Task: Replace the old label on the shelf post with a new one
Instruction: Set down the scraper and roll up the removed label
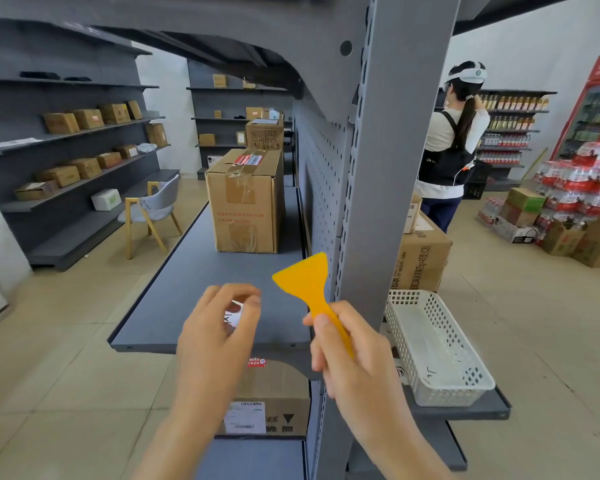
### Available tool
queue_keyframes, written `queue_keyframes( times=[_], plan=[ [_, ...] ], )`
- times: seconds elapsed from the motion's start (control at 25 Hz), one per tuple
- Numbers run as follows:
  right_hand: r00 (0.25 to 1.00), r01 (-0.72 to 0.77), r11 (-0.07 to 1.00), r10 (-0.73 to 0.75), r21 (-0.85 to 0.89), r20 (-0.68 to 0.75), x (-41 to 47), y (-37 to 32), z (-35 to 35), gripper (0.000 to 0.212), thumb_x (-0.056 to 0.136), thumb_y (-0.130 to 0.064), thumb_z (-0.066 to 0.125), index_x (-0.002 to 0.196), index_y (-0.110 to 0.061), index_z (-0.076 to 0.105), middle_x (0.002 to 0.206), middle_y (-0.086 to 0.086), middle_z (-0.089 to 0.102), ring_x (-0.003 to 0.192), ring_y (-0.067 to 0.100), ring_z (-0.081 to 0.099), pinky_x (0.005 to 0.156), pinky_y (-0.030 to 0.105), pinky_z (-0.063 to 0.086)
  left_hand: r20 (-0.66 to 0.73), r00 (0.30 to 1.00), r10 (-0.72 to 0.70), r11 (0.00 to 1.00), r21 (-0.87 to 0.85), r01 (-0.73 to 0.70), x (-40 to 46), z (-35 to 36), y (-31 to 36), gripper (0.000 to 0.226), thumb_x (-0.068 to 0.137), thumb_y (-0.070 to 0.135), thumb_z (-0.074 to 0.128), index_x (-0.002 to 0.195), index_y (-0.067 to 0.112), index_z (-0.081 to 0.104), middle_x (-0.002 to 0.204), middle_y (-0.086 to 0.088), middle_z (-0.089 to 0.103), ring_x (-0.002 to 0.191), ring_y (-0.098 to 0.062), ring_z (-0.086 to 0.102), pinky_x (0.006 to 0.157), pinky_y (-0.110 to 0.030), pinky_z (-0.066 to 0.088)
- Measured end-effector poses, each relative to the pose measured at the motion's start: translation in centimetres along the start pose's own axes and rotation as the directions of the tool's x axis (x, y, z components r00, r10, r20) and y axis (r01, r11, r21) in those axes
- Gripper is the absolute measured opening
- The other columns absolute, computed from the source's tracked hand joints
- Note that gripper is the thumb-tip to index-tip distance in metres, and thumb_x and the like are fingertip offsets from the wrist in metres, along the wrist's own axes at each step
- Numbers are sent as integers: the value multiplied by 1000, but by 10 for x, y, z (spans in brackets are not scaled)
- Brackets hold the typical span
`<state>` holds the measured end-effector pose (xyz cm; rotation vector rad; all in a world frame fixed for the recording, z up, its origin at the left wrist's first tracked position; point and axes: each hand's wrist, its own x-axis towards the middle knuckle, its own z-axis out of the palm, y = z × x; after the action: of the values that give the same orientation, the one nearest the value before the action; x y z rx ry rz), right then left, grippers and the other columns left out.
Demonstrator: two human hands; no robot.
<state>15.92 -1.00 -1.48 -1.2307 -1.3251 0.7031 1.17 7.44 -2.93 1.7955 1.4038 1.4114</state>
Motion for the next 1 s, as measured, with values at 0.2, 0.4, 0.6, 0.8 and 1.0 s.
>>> queue_keyframes(
  times=[0.2,0.4,0.6,0.8,1.0],
  plan=[
    [997,71,938,-55,-340,56,37,1,41,24,104,-28,50,109,-22,72,91,-11,63,81,5,58,68,13,41,88,996,7,826,561,-55,28,-3,-55,36,91,44,64,123,26,70,132,1,66,125,-28,50,91,-38,46],
    [994,-75,867,103,-492,30,93,26,73,39,104,-19,45,142,-30,43,119,5,64,108,26,60,78,32,41,112,992,-49,814,580,-25,44,-15,-57,64,93,47,59,152,26,45,126,0,70,131,-27,50,90,-39,48],
    [986,-150,744,159,-651,-45,115,44,91,36,104,-15,41,140,-21,44,124,9,69,120,35,47,85,38,38,228,973,34,761,626,-174,56,-31,-64,57,97,29,58,152,28,45,124,-1,70,118,-28,59,80,-36,48],
    [989,-140,664,131,-734,-69,120,50,95,36,101,-21,44,137,-21,49,136,4,64,121,34,45,101,44,38,313,950,14,730,646,-224,69,-34,-67,45,97,28,56,142,29,57,126,-3,71,116,-30,59,87,-36,49],
    [990,-122,617,128,-777,-53,126,55,90,33,100,-23,48,131,-18,57,131,11,58,120,34,55,101,42,43,396,914,89,660,664,-352,53,-41,-69,58,87,58,28,92,23,74,90,0,75,82,-24,51,76,-38,55]
  ],
)
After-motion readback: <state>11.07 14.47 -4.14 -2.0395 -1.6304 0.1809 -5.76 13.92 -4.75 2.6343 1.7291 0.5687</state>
